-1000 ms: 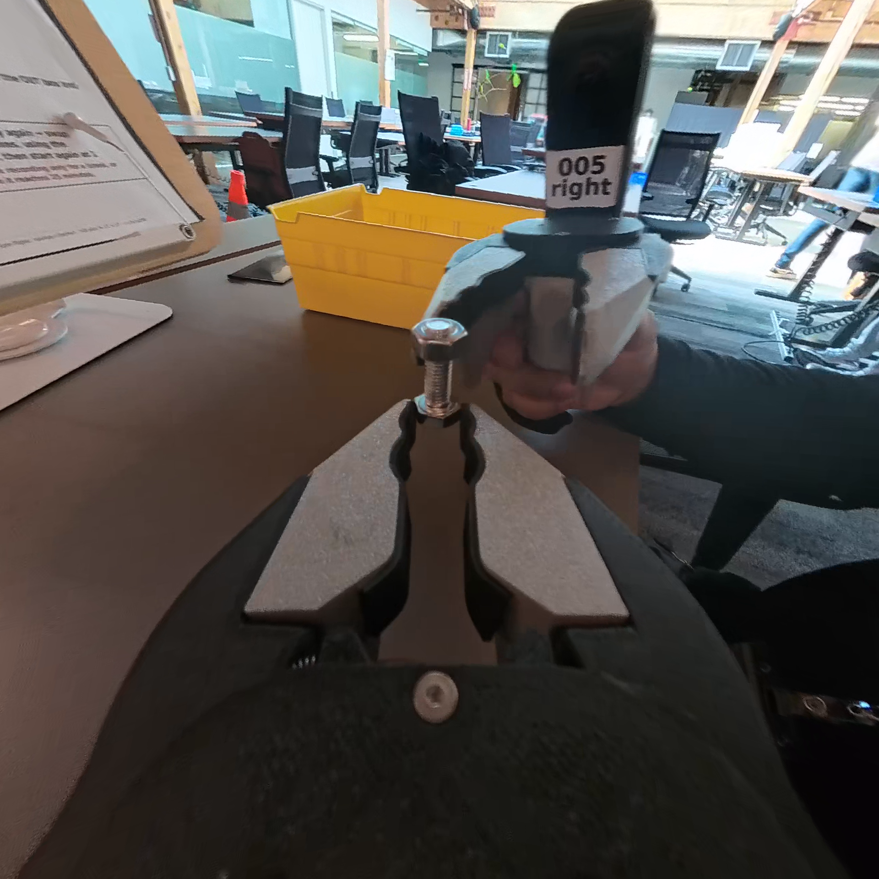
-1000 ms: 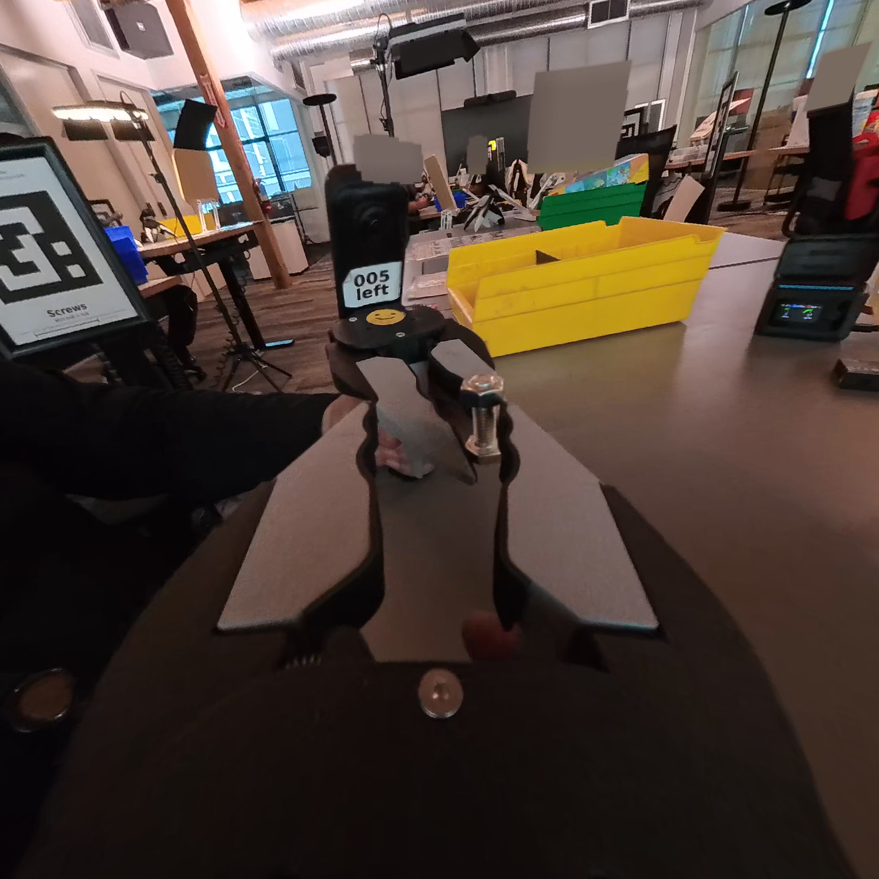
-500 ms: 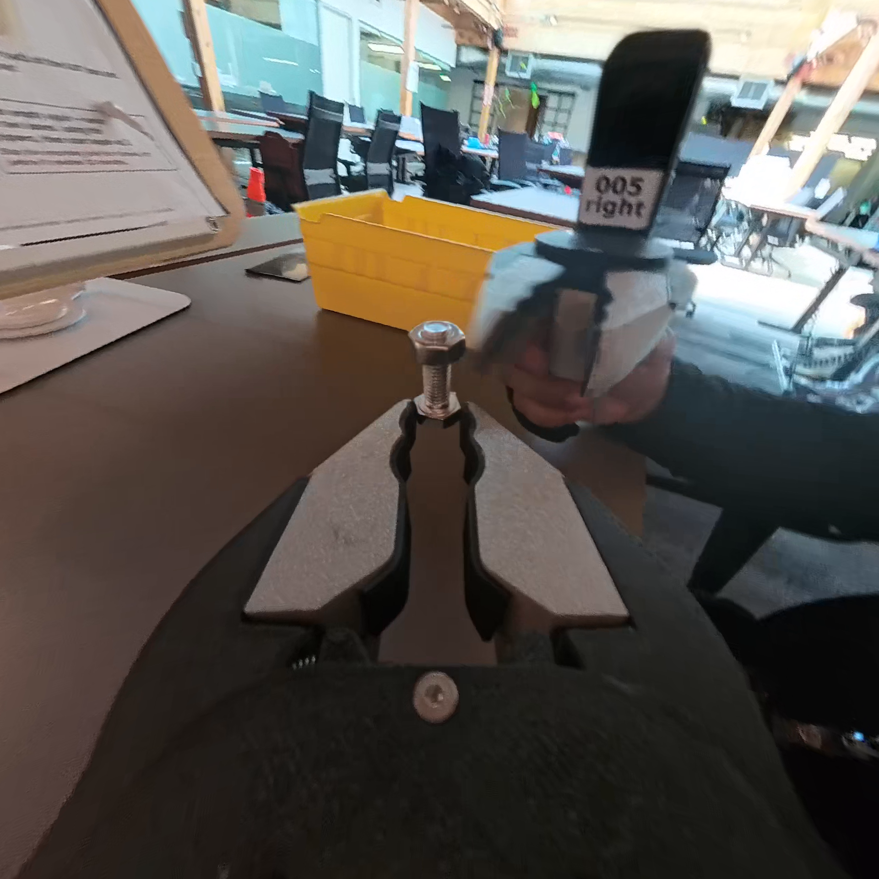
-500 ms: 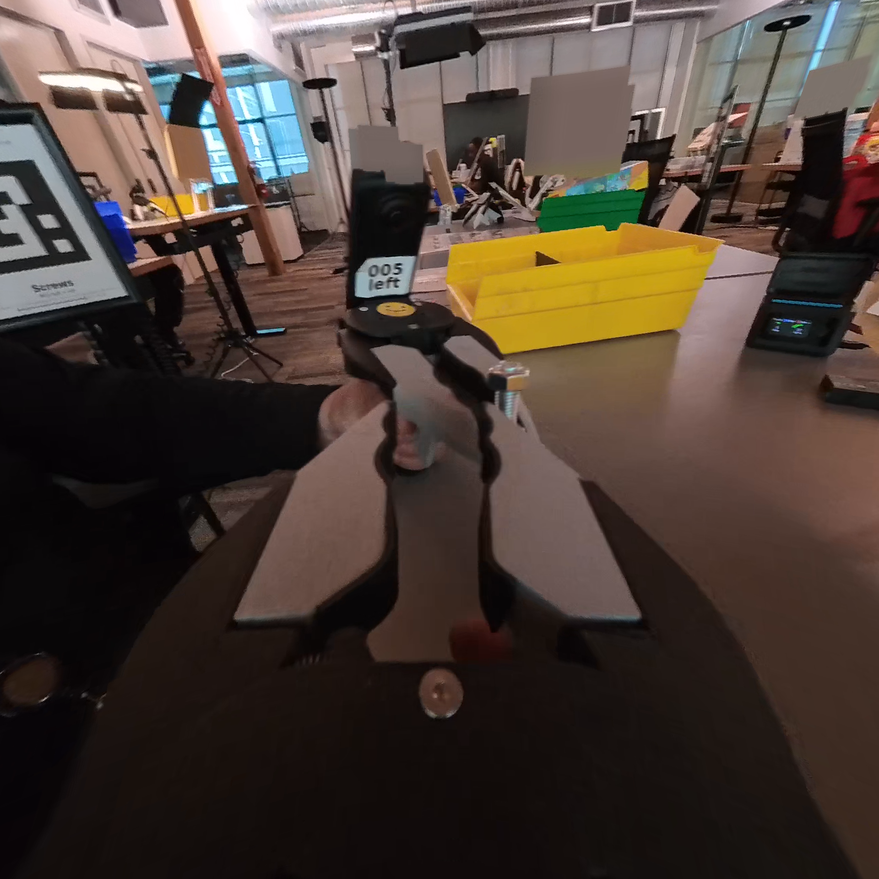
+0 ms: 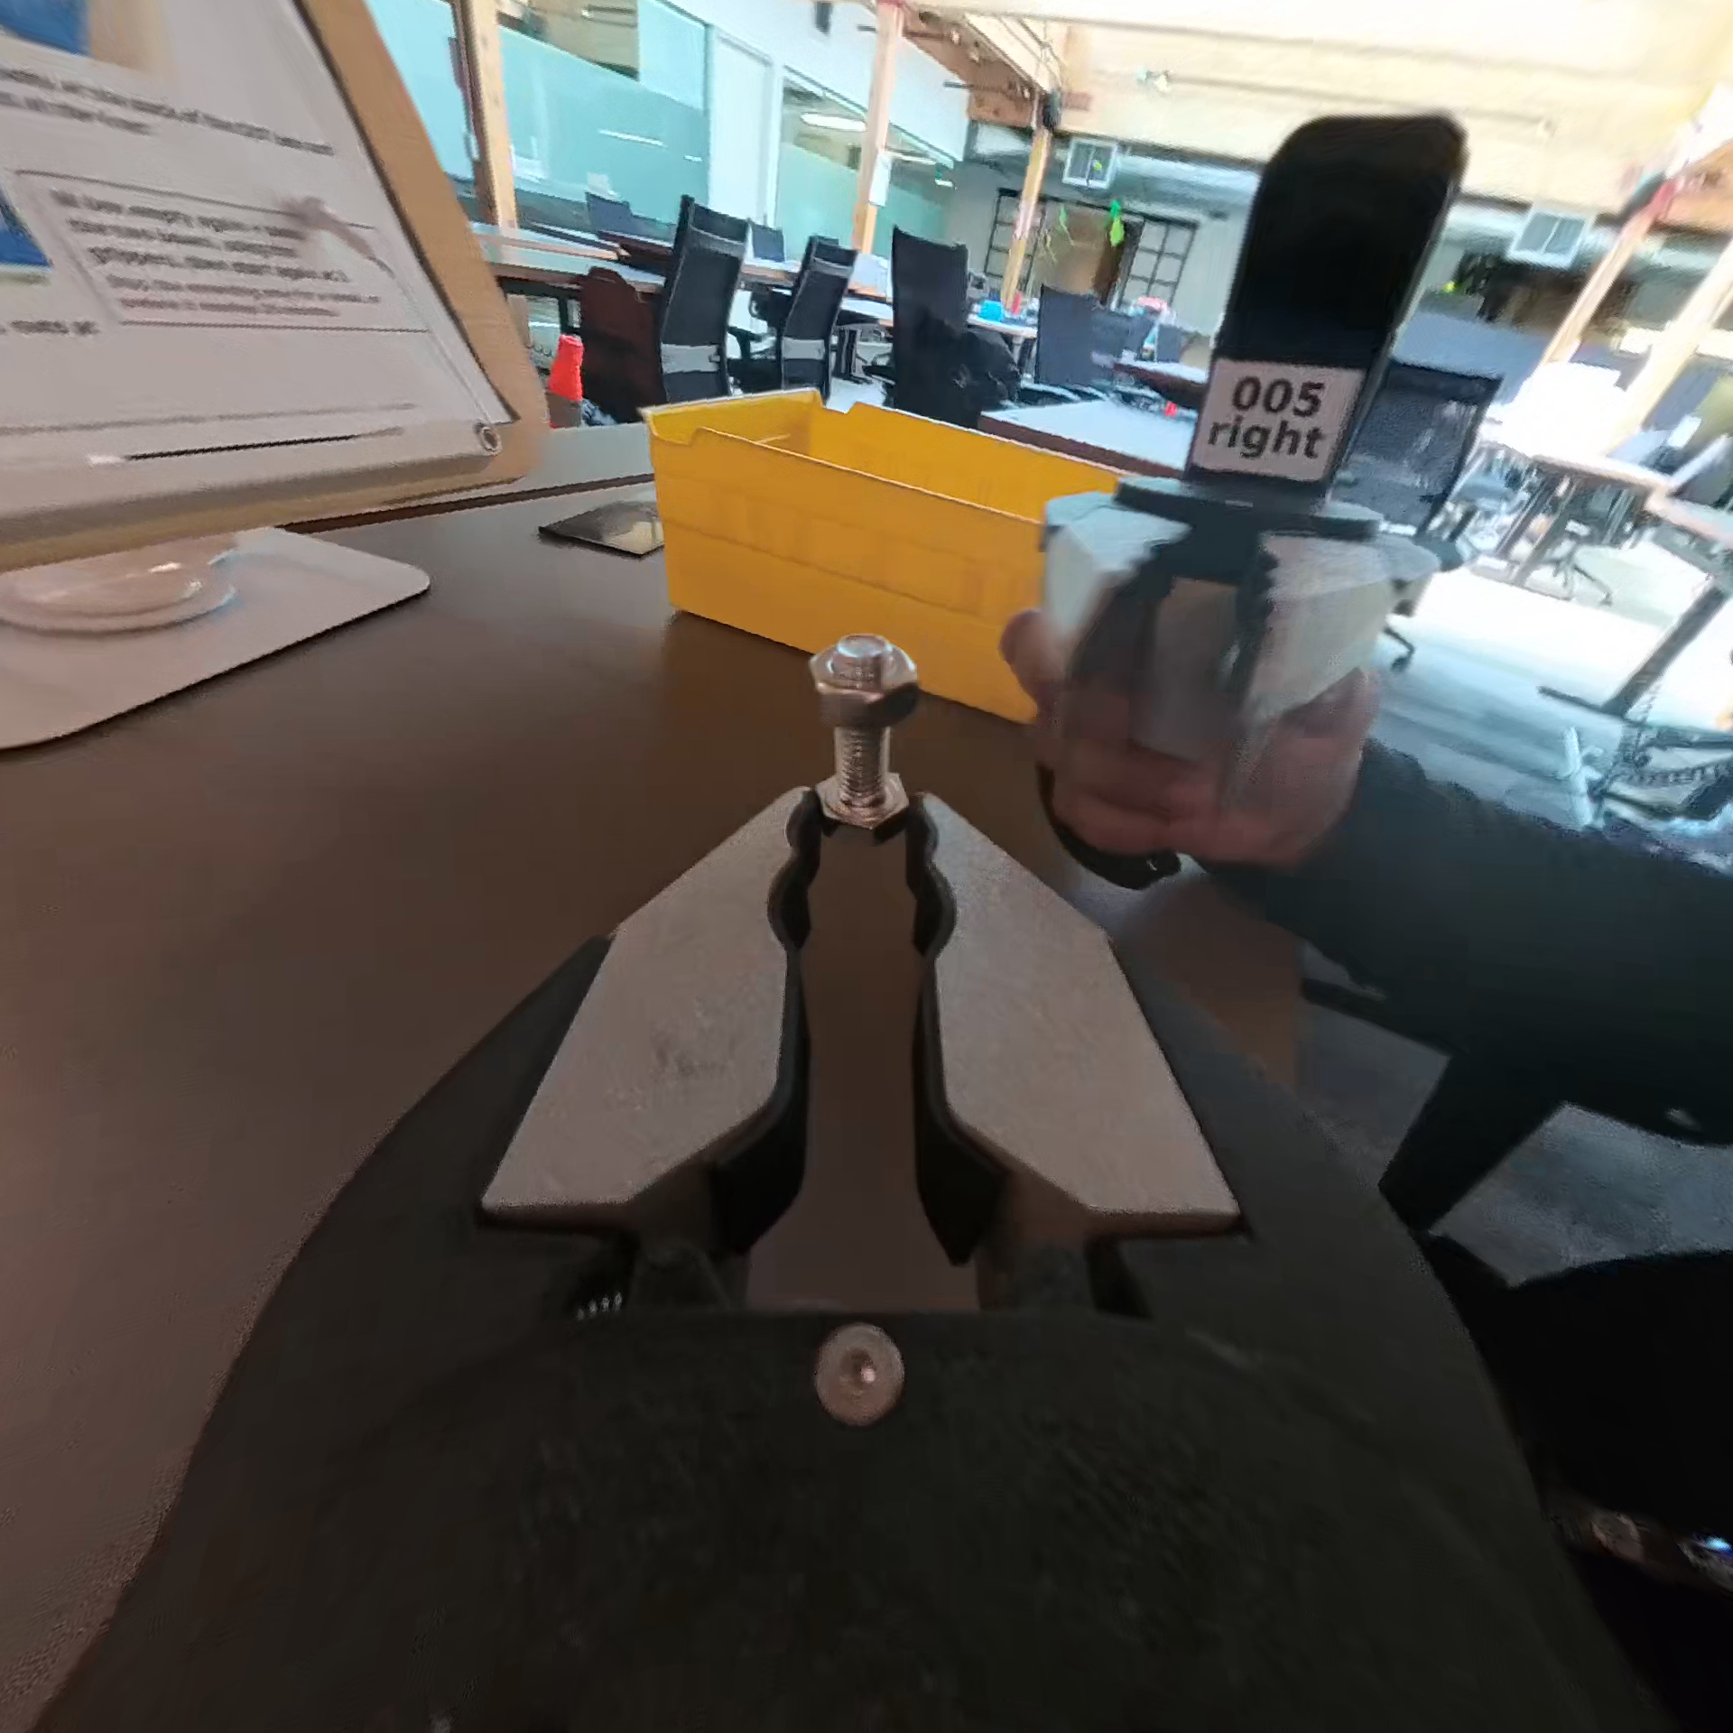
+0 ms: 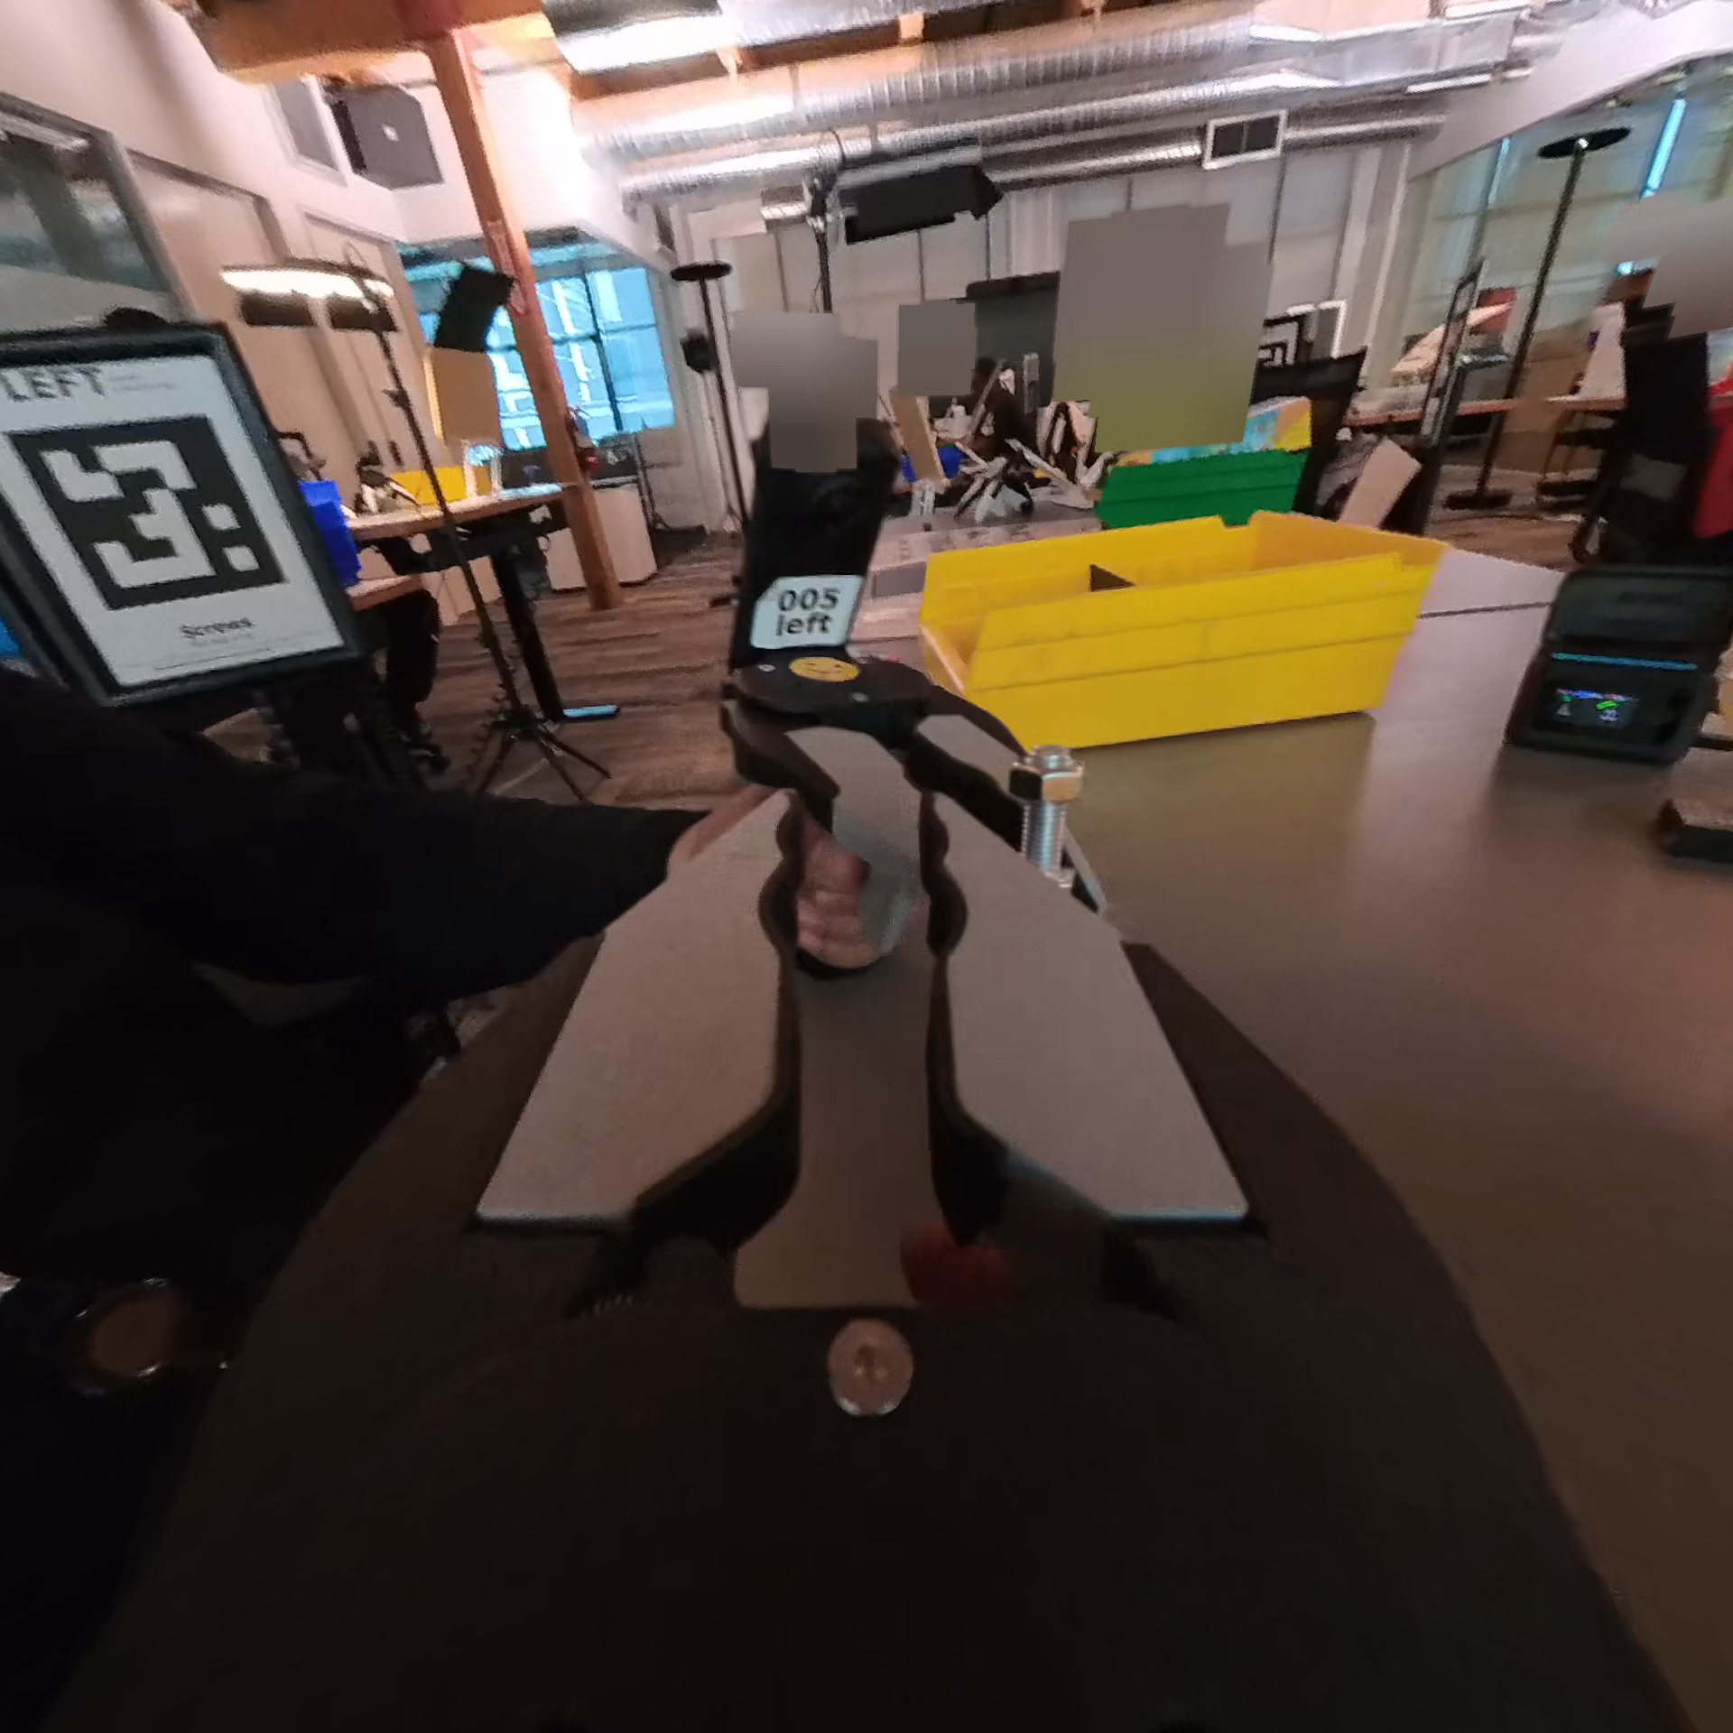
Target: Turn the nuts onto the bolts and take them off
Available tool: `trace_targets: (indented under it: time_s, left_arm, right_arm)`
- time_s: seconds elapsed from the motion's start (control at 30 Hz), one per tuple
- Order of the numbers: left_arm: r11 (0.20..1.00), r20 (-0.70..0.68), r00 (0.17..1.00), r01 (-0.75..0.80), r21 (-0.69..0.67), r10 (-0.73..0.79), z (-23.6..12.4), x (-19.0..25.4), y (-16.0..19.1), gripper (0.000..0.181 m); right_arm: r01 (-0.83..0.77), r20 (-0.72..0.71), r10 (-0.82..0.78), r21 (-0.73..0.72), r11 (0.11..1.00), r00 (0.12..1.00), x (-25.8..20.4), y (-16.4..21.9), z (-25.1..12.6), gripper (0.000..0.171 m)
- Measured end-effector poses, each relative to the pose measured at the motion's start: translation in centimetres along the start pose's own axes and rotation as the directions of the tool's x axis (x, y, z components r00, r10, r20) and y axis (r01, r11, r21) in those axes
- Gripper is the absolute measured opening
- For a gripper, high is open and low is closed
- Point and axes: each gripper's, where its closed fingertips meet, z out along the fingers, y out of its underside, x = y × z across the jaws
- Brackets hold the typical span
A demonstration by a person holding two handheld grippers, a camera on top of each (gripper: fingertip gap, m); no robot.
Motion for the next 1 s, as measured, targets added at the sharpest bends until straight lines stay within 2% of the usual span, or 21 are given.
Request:
trace_targets:
  time_s: [0.07, 0.13, 0.17, 0.27, 0.3, 0.33, 0.37, 0.4, 0.43, 0.47, 0.5, 0.57, 0.6, 0.7, 0.73, 0.77, 0.83, 0.87, 0.9, 0.93, 1.0]
  left_arm:
    - [1.000, -0.036, 0.999, 0.016, -0.009, -0.016, 0.1, 0.2, 0.1, 0.016]
    - [0.999, -0.055, 0.998, -0.043, -0.026, 0.041, 0.2, 1.0, 0.4, 0.016]
    - [0.996, -0.065, 0.995, -0.080, -0.041, 0.078, 0.4, 1.5, 0.7, 0.017]
    - [0.987, -0.094, 0.986, -0.144, -0.066, 0.138, 0.7, 2.6, 1.2, 0.017]
    - [0.989, -0.094, 0.987, -0.136, -0.061, 0.129, 0.7, 2.6, 1.1, 0.017]
    - [0.992, -0.076, 0.991, -0.114, -0.053, 0.109, 0.7, 2.1, 0.9, 0.017]
    - [0.996, -0.056, 0.995, -0.086, -0.034, 0.084, 0.6, 1.6, 0.6, 0.017]
    - [0.998, -0.022, 0.998, -0.058, -0.008, 0.058, 0.5, 0.7, 0.2, 0.017]
    - [0.999, 0.019, 0.999, -0.030, 0.015, 0.030, 0.2, 0.0, -0.2, 0.017]
    - [0.999, 0.030, 1.000, -0.006, 0.032, 0.005, 0.0, -0.4, -0.4, 0.016]
    - [0.999, 0.016, 1.000, 0.012, 0.038, -0.013, -0.2, -0.4, -0.5, 0.016]
    - [1.000, -0.005, 1.000, -0.003, 0.026, 0.003, 0.0, 0.0, -0.3, 0.017]
    - [0.999, -0.015, 0.999, -0.032, 0.013, 0.032, 0.1, 0.5, -0.1, 0.017]
    - [0.992, -0.099, 0.987, -0.127, -0.013, 0.125, 0.4, 2.7, 0.5, 0.017]
    - [0.991, -0.134, 0.982, -0.134, -0.016, 0.131, 0.5, 3.3, 0.6, 0.017]
    - [0.991, -0.143, 0.982, -0.131, -0.019, 0.127, 0.7, 3.4, 0.6, 0.017]
    - [0.995, -0.081, 0.992, -0.094, 0.012, 0.095, 0.7, 2.1, 0.1, 0.017]
    - [0.997, -0.033, 0.997, -0.068, 0.033, 0.069, 0.8, 0.9, -0.3, 0.017]
    - [0.998, 0.028, 0.999, -0.038, 0.049, 0.037, 0.2, 0.0, -0.6, 0.016]
    - [0.998, 0.042, 0.999, -0.006, 0.066, 0.003, -0.3, -0.4, -0.9, 0.016]
    - [0.996, -0.027, 0.999, 0.029, 0.083, -0.027, -0.5, 0.1, -1.0, 0.016]
  right_arm:
    - [-0.029, -0.018, 0.030, 0.061, 0.998, 0.999, 0.6, -0.9, -0.8, 0.027]
    - [-0.077, -0.058, 0.081, 0.062, 0.995, 0.995, 1.7, -0.9, -0.8, 0.057]
    - [-0.094, -0.065, 0.098, 0.052, 0.994, 0.993, 1.9, -0.6, -0.6, 0.065]
    - [-0.096, -0.059, 0.094, -0.018, 0.995, 0.994, 1.5, 0.6, 0.5, 0.073]
    - [-0.081, -0.040, 0.079, -0.040, 0.996, 0.996, 1.0, 0.9, 0.7, 0.070]
    - [-0.063, -0.017, 0.062, -0.053, 0.997, 0.998, 0.4, 1.1, 0.9, 0.059]
    - [-0.051, -0.027, 0.049, -0.053, 0.997, 0.998, 0.5, 1.0, 0.9, 0.062]
    - [-0.039, -0.032, 0.037, -0.057, 0.998, 0.999, 0.6, 1.1, 0.6, 0.048]
    - [-0.031, 0.028, 0.032, -0.052, 0.998, 0.999, -0.2, 0.9, 0.3, 0.010]
    - [-0.049, 0.057, 0.050, -0.012, 0.999, 0.997, -0.5, 0.2, -0.1, 0.008]
    - [-0.075, 0.041, 0.073, 0.034, 0.997, 0.996, 0.0, -0.5, -0.4, 0.021]
    - [-0.116, -0.037, 0.118, 0.051, 0.992, 0.992, 1.7, -0.6, -0.6, 0.060]
    - [-0.117, -0.058, 0.119, 0.031, 0.993, 0.991, 2.0, -0.2, -0.5, 0.067]
    - [-0.078, -0.077, 0.075, -0.034, 0.996, 0.994, 1.7, 0.9, 0.6, 0.072]
    - [-0.059, -0.068, 0.054, -0.062, 0.996, 0.996, 1.4, 1.3, 0.9, 0.070]
    - [-0.030, -0.028, 0.027, -0.083, 0.996, 0.999, 0.6, 1.5, 1.2, 0.058]
    - [0.048, -0.038, -0.051, -0.082, 0.995, 0.998, 0.0, 1.2, 1.2, 0.066]
    - [0.089, -0.067, -0.094, -0.080, 0.993, 0.993, 0.2, 1.1, 0.9, 0.050]
    - [0.107, -0.016, -0.108, -0.070, 0.992, 0.994, -0.4, 1.0, 0.5, 0.007]
    - [0.083, 0.024, -0.082, -0.031, 0.996, 0.996, -1.0, 0.5, 0.1, 0.001]
    - [-0.013, -0.006, 0.013, 0.022, 1.000, 1.000, 0.3, -0.3, -0.3, 0.035]
